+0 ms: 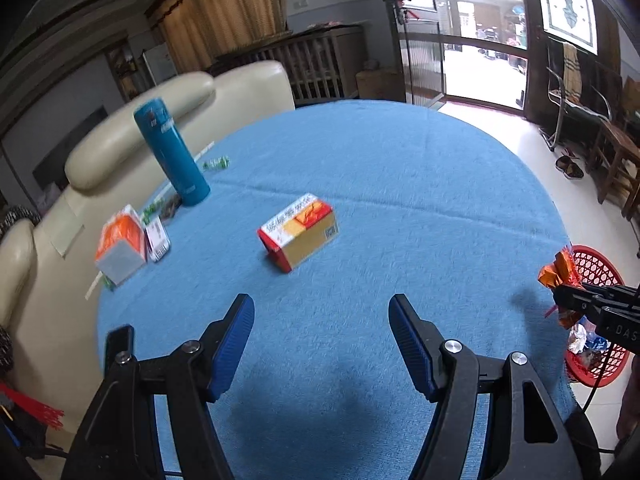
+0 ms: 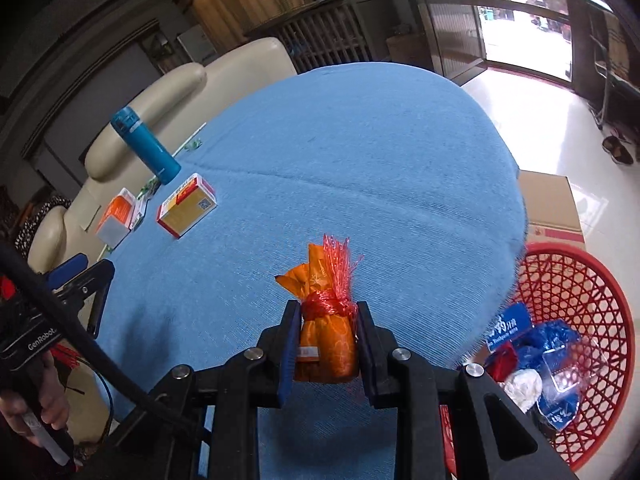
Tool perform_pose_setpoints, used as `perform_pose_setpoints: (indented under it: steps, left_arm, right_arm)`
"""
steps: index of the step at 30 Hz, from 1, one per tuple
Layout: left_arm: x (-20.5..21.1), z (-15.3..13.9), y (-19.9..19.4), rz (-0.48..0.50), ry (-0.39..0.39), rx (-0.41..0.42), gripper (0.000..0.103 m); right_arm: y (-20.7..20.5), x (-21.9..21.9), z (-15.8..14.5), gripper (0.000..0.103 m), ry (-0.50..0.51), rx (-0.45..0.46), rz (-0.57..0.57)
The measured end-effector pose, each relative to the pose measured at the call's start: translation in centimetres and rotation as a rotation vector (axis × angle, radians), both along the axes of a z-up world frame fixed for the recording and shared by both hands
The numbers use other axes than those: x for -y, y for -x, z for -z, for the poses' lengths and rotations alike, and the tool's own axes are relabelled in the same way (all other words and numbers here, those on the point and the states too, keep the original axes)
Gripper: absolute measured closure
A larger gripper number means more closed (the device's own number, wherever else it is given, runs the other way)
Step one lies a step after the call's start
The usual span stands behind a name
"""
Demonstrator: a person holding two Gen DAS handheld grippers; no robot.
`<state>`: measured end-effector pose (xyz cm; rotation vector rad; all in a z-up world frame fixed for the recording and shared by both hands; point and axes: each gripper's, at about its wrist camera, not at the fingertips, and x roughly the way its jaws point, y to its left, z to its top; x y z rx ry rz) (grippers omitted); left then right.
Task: Collect trash
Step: 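Grasp the red and yellow medicine box with the left tool while the right tool holds the orange bag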
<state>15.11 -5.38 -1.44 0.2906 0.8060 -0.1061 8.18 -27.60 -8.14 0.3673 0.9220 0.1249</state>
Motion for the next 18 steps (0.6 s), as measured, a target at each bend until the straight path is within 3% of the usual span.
perform_pose_setpoints:
  steps: [9,18]
  left_arm:
    - [-1.5,-0.5,-1.8,-0.023,-0.062,0.032,0.032]
    - [-2.6,1.4,-7.9,0.096,-0.114,0.004,0.032]
  right_arm:
    - [0.9,0.5,-0.5,0.074,-0.037,0.029,0.0]
    - [0.3,-0.2,-0.1,0.074,-0.031,0.011,0.002]
